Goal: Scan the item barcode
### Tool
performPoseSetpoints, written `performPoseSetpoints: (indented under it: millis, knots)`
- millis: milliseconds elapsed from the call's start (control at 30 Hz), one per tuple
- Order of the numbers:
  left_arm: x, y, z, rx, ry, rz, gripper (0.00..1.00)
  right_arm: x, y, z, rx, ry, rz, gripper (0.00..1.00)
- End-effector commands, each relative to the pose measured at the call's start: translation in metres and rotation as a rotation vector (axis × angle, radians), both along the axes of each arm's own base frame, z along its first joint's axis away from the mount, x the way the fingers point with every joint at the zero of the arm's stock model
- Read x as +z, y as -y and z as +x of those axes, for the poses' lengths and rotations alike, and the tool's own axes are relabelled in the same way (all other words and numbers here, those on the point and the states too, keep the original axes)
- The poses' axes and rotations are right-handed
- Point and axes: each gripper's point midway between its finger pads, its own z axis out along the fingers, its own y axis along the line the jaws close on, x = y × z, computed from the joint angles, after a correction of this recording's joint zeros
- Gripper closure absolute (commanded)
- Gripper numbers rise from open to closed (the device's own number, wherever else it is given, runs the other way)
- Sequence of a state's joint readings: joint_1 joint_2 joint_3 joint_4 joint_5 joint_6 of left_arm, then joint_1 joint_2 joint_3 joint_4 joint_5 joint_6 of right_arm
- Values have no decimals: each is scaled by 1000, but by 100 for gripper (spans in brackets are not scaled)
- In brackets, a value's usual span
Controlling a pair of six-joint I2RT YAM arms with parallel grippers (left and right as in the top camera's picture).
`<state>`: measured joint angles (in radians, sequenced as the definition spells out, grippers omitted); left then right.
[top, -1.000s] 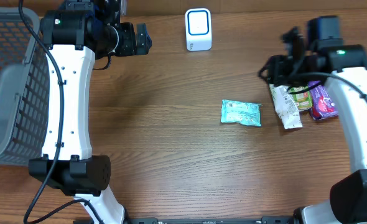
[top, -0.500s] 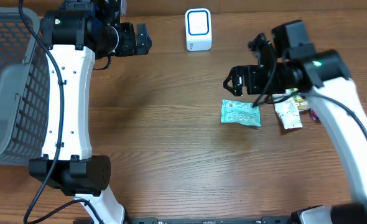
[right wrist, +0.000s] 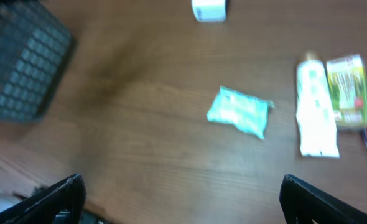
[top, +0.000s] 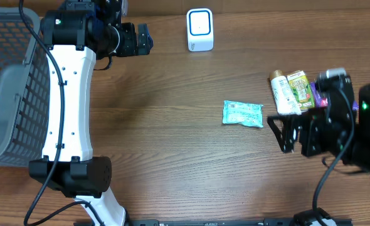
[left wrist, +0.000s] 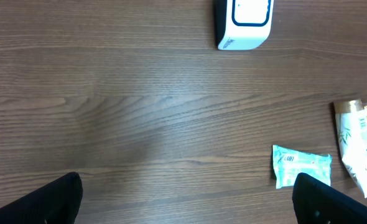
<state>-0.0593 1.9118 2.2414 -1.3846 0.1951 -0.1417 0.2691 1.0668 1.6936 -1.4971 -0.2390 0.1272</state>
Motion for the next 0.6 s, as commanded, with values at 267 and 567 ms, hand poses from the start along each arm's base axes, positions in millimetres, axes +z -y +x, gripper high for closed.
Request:
performPoseSetpoints:
  millis: [267,567]
  knots:
    - [5,4,0,-22,19,2,0,22,50,36,-247,233,-150,0]
    - [5,4,0,-21,19,2,0,17,70,59,-258,656,-93,0]
